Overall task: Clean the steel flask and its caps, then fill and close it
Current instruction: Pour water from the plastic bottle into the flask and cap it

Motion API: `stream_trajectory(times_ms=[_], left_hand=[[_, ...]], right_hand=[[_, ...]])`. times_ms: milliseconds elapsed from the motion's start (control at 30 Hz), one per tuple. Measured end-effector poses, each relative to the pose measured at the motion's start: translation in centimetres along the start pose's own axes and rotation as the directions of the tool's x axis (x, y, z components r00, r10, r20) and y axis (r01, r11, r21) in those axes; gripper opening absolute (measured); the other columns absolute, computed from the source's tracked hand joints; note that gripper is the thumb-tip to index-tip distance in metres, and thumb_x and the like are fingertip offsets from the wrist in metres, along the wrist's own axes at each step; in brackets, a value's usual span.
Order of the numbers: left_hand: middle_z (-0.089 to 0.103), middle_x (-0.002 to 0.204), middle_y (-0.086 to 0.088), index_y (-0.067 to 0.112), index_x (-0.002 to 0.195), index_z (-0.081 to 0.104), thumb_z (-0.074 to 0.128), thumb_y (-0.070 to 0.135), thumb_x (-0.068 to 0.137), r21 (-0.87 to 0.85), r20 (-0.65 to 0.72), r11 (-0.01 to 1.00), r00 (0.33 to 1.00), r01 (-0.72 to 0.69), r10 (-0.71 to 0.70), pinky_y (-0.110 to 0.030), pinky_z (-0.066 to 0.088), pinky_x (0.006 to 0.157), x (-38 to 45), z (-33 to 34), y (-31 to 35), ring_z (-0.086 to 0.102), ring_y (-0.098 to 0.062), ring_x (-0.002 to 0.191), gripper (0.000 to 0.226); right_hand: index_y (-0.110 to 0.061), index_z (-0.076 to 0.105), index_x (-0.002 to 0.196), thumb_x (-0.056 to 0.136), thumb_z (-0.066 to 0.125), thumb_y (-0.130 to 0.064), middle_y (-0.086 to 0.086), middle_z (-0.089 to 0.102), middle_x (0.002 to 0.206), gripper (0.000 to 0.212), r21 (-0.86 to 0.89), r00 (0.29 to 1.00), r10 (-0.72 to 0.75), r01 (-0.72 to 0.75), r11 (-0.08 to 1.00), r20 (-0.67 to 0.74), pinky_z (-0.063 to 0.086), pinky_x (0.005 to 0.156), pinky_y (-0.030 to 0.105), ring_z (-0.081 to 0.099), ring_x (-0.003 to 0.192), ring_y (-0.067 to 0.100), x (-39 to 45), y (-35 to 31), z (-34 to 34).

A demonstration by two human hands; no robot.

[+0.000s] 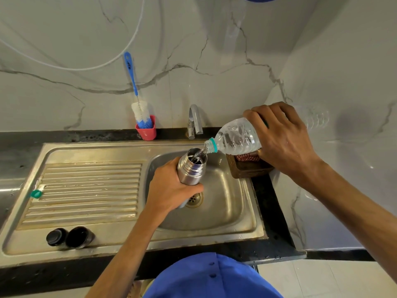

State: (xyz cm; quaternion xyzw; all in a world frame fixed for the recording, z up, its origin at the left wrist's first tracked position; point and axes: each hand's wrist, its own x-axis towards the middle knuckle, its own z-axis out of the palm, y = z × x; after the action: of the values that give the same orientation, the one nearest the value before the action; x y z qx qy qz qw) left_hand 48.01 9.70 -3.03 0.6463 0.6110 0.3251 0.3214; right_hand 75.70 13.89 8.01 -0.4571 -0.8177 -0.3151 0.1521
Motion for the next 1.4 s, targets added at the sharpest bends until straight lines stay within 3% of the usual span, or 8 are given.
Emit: stream_trajectory(times_ms=[367, 733, 967, 1400], left_hand=[[0.074, 0.098, 0.014, 0.027, 0.115, 0.071, 0.097, 0.035, 0.058, 0.006, -0.022, 1.0, 1.0, -0.015, 0.015, -0.015, 0.048, 0.077, 0.1, -0.1, 0.24, 0.069, -0.001, 0.086, 0.064], [0.072, 0.096, 0.016, 0.028, 0.114, 0.07, 0.098, 0.036, 0.059, 0.004, -0.023, 1.0, 1.0, 0.007, -0.006, -0.015, 0.047, 0.076, 0.05, 0.07, 0.23, 0.068, 0.0, 0.085, 0.062], [0.074, 0.093, 0.017, 0.033, 0.108, 0.068, 0.098, 0.036, 0.058, -0.03, -0.023, 0.999, 0.999, 0.035, -0.036, -0.019, 0.052, 0.076, -0.05, 0.25, -0.17, 0.069, 0.001, 0.083, 0.058], [0.076, 0.098, 0.016, 0.031, 0.117, 0.069, 0.099, 0.033, 0.06, -0.033, -0.023, 0.998, 0.998, 0.055, -0.056, -0.02, 0.053, 0.081, -0.47, 0.41, -0.47, 0.07, 0.0, 0.087, 0.065]], right_hand=[[-0.007, 0.059, 0.125, 0.08, 0.068, 0.001, 0.013, 0.066, 0.118, 0.046, 0.003, 1.0, -0.001, 0.001, 1.0, 0.01, 0.043, 0.103, 0.046, 0.063, 0.102, 0.035, 0.15, 0.11, 0.06], [-0.007, 0.061, 0.121, 0.082, 0.052, 0.008, 0.012, 0.068, 0.113, 0.042, -0.006, 0.999, -0.004, 0.004, 1.0, -0.053, 0.045, 0.101, 0.045, 0.064, 0.097, 0.034, 0.43, 0.16, 0.11], [-0.007, 0.06, 0.124, 0.082, 0.063, 0.003, 0.012, 0.067, 0.115, 0.043, -0.007, 1.0, -0.009, 0.009, 1.0, -0.026, 0.044, 0.103, 0.044, 0.064, 0.099, 0.034, 0.35, 0.06, 0.21], [-0.007, 0.06, 0.125, 0.079, 0.068, 0.0, 0.013, 0.067, 0.117, 0.047, 0.006, 1.0, 0.004, -0.004, 1.0, -0.01, 0.043, 0.103, 0.045, 0.064, 0.101, 0.035, 0.43, -0.04, 0.18]])
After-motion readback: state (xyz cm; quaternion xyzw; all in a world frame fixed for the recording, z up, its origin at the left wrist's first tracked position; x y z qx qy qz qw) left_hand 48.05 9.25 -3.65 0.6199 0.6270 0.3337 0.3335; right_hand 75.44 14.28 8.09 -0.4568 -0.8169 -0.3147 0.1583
